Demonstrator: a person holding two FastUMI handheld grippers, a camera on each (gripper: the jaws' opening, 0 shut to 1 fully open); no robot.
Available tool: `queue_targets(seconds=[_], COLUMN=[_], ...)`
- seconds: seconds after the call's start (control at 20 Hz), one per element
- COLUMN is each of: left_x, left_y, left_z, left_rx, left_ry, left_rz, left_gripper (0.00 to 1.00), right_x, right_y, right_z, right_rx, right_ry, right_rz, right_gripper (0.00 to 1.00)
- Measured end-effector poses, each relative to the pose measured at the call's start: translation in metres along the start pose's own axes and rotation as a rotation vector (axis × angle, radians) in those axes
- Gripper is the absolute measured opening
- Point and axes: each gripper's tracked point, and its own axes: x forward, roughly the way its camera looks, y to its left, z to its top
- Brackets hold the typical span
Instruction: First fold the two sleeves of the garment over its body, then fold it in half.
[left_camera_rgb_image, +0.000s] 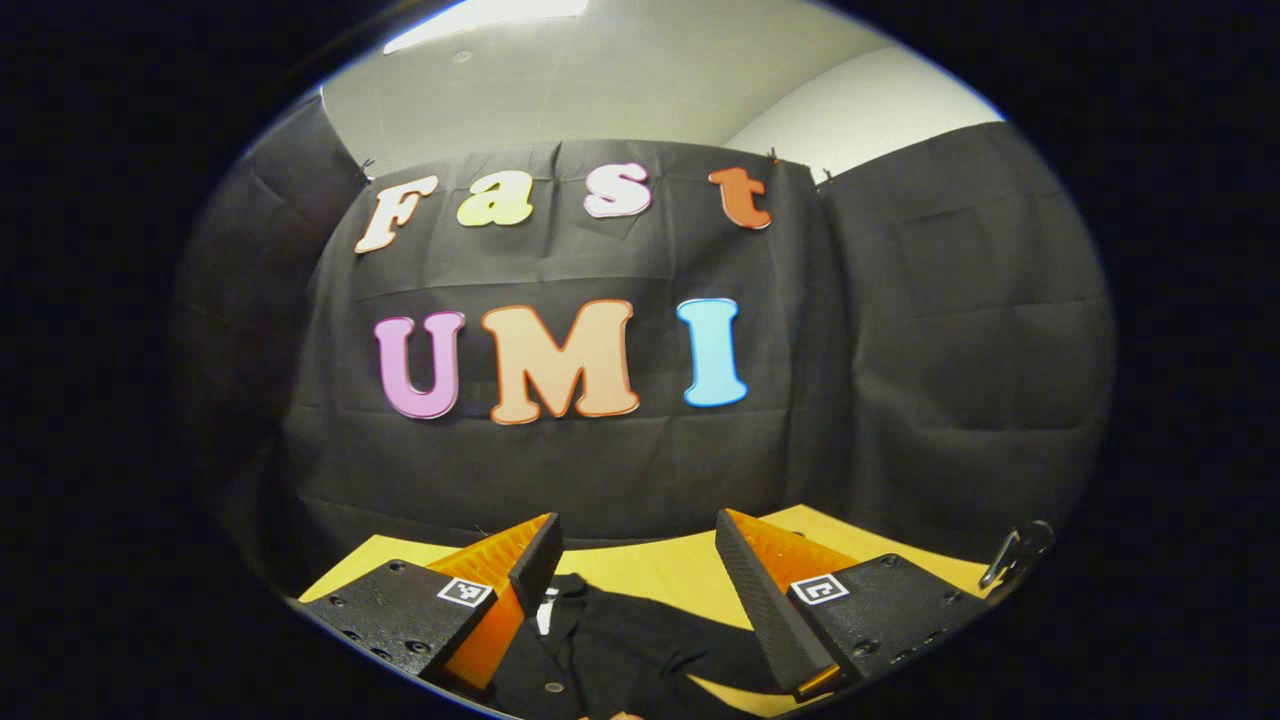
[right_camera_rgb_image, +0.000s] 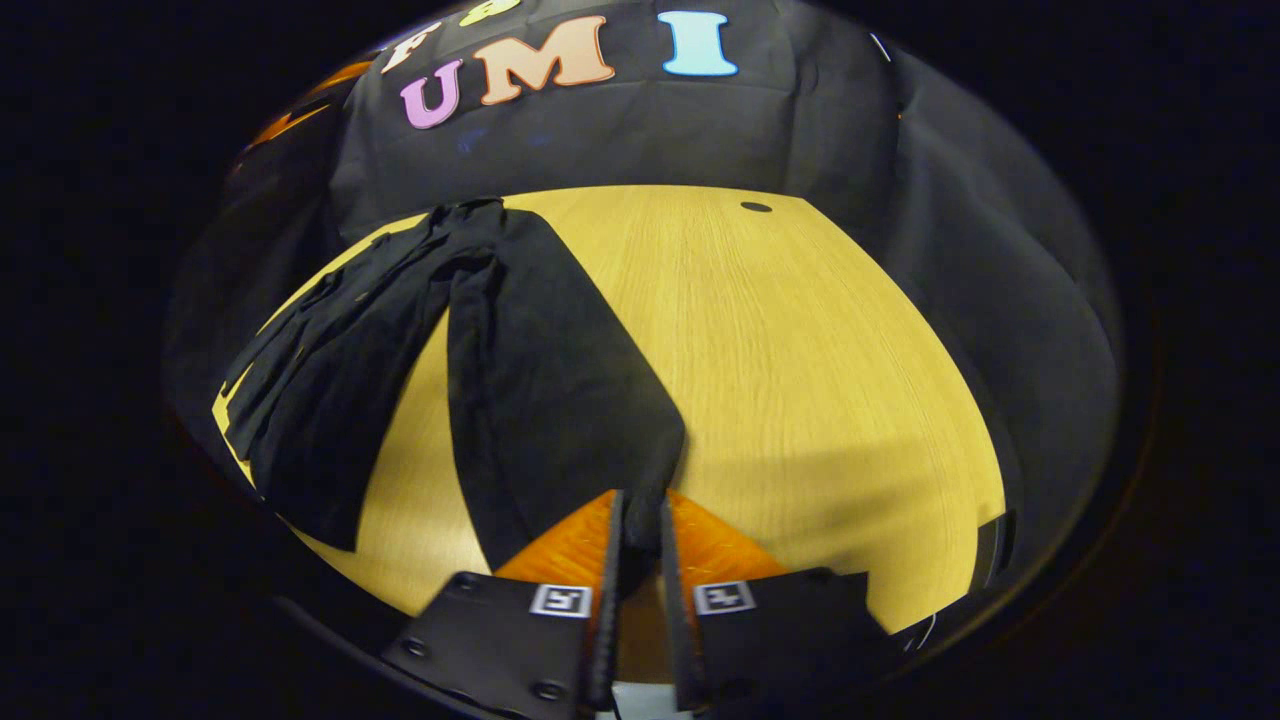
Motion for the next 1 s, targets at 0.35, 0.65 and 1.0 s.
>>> queue_targets(seconds=[0.35, 0.65, 1.0], left_x=[-0.007, -0.023, -0.048], left_y=[-0.003, 0.048, 0.142], left_z=[0.004, 0.000, -0.011], left_rx=[0.004, -0.022, -0.019], left_ry=[-0.008, -0.005, 0.013], left_rz=[-0.047, -0.013, 0.086], left_gripper=[0.93, 0.93, 0.93], right_x=[-0.003, -0.023, -0.052], right_y=[0.002, 0.020, 0.070], right_z=[0.002, 0.053, 0.156], right_rx=[0.226, 0.312, 0.344], right_ry=[-0.011, -0.134, -0.323], right_rz=[-0.049, -0.081, -0.059], right_gripper=[0.03, 0.03, 0.02])
